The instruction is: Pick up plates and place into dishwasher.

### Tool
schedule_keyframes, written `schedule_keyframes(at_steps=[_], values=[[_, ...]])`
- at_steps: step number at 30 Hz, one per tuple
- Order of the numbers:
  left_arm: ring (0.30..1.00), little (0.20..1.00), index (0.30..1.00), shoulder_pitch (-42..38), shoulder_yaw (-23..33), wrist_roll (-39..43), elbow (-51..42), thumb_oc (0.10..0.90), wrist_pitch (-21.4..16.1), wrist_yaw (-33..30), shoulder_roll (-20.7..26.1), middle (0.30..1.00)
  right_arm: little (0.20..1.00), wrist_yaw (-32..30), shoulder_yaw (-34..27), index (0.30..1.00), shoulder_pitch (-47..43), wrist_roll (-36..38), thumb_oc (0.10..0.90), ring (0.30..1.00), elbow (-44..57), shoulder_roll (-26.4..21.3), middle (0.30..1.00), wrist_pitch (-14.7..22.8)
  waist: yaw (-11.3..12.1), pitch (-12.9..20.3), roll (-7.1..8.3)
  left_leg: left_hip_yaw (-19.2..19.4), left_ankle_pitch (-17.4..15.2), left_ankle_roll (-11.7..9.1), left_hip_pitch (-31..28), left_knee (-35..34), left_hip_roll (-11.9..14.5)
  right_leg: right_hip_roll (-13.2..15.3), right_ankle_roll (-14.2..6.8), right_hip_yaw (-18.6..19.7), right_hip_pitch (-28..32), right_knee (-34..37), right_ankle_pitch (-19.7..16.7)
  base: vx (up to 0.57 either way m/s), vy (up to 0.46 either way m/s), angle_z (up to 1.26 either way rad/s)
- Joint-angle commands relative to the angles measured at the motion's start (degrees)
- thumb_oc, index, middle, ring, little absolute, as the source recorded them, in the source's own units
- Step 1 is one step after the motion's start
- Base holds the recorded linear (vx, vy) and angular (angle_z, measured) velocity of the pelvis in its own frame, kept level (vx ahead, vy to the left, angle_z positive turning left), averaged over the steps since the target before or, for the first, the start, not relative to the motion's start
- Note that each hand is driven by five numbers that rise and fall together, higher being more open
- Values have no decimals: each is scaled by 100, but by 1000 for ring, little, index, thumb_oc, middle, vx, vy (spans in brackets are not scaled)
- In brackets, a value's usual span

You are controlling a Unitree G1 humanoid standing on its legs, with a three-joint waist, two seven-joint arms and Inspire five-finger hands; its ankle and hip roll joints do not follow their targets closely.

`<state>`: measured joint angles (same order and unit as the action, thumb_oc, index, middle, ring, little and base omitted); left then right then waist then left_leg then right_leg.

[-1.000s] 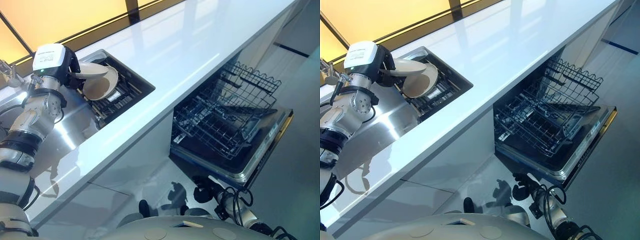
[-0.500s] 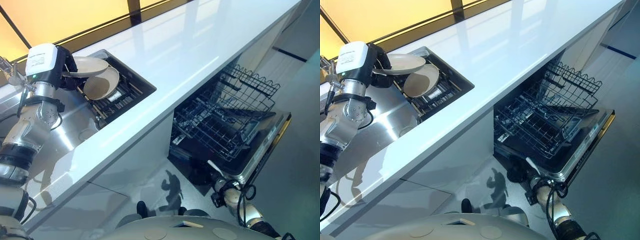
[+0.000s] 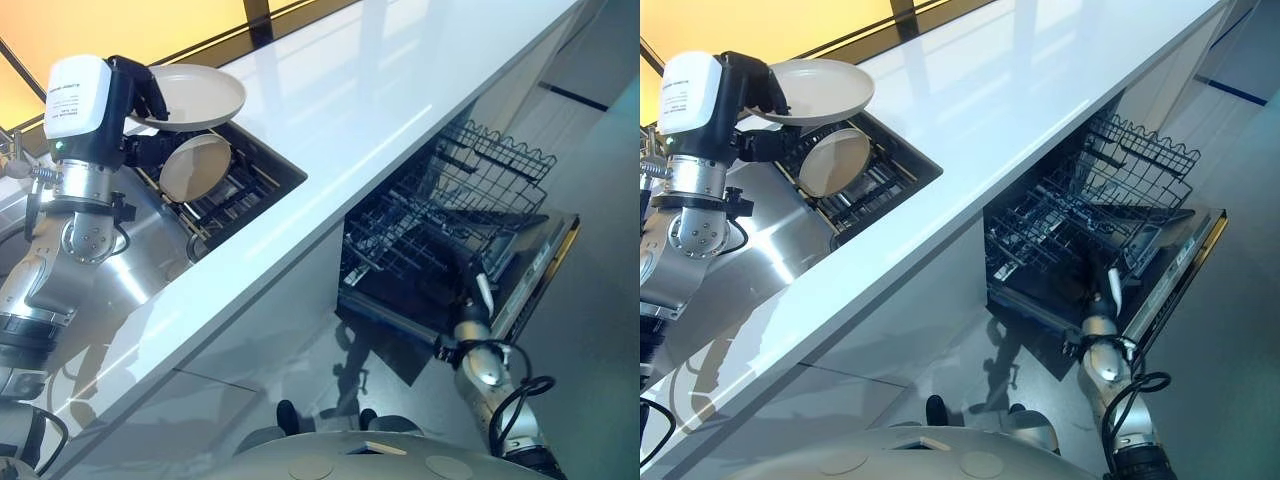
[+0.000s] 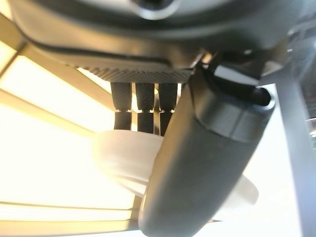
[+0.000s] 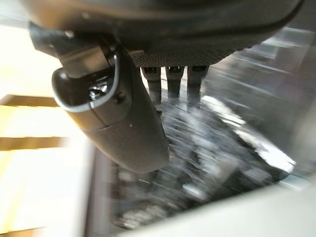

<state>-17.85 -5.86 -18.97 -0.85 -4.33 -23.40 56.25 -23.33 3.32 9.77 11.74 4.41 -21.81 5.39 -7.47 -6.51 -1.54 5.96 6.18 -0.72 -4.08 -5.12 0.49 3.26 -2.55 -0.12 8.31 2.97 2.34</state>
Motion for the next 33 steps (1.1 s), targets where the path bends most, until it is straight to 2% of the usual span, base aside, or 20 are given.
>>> schedule_keyframes(at_steps=[1, 6, 8, 10, 15, 19, 25, 27, 29, 33], values=[[300, 200, 300, -467, 784, 219, -376, 100, -301, -372, 428, 300, 900, -121, -587, 900, -1099, -723, 800, 900, 898, -783, 900, 1168, 36, 517, -76, -89, -689, 238, -307, 12, -413, -245, -231, 113, -425, -161, -366, -16, 0, -6], [300, 200, 300, -427, 880, 444, -778, 100, -491, -138, 422, 300, 900, 186, -765, 900, -1316, -1397, 800, 900, 1194, -1486, 900, 1224, 128, 547, -8, -128, -673, 221, -277, 12, -415, -224, -245, 44, -427, -163, -368, -4, 0, -1], [300, 200, 300, -434, 876, 459, -899, 100, -557, -87, 408, 300, 900, 33, -793, 900, -1440, -1861, 800, 900, 1281, -1753, 900, 1199, 164, 548, 13, -153, -669, 220, -274, 12, -421, -223, -239, 36, -415, -151, -376, 0, 0, 0], [300, 200, 300, -477, 852, 509, -1096, 100, -527, 45, 395, 300, 900, -33, -853, 900, -1650, -1988, 800, 900, 1365, -2041, 900, 1095, 221, 558, 43, -186, -673, 210, -270, 12, -426, -221, -243, 8, -403, -145, -382, 0, 0, 0], [300, 200, 300, -510, 787, 616, -1218, 100, -627, 163, 338, 300, 900, 74, -816, 900, -1854, -2125, 800, 900, 1485, -2203, 900, 1139, 275, 558, 70, -238, -668, 205, -250, 12, -437, -212, -243, -30, -402, -152, -381, -21, -6, 3], [300, 200, 300, -579, 685, 722, -1259, 100, -692, 298, 261, 300, 900, 468, -726, 900, -2015, -2308, 800, 900, 1565, -2386, 900, 1086, 291, 569, 88, -262, -660, 200, -237, 12, -444, -204, -255, -55, -415, -161, -389, -23, -3, 2], [300, 200, 300, -755, 538, 1160, -1371, 100, -749, 559, 248, 300, 900, 1149, -531, 900, -2460, -2767, 800, 900, 1539, -3011, 900, 893, 354, 606, 151, -317, -636, 173, -208, 12, -444, -179, -265, -131, -426, -154, -409, -17, -3, 4], [300, 200, 300, -786, 516, 1225, -1430, 100, -775, 612, 237, 300, 900, 1319, -482, 900, -2608, -2881, 800, 900, 1567, -3174, 900, 931, 367, 612, 171, -314, -629, 162, -203, 12, -439, -174, -268, -153, -427, -156, -414, -20, -7, 8], [300, 200, 300, -878, 449, 1290, -1484, 100, -785, 699, 202, 300, 900, 1551, -345, 900, -2865, -2944, 800, 900, 1659, -3332, 900, 912, 391, 626, 196, -330, -624, 159, -189, 12, -443, -172, -265, -169, -437, -155, -421, -26, -10, 9], [300, 200, 300, -1116, 243, 1318, -1501, 100, -759, 758, 104, 300, 900, 1822, 120, 900, -3436, -3091, 800, 900, 1688, -3360, 900, 889, 438, 633, 221, -369, -621, 158, -184, 12, -454, -169, -256, -197, -431, -150, -424, -9, -3, 2]])
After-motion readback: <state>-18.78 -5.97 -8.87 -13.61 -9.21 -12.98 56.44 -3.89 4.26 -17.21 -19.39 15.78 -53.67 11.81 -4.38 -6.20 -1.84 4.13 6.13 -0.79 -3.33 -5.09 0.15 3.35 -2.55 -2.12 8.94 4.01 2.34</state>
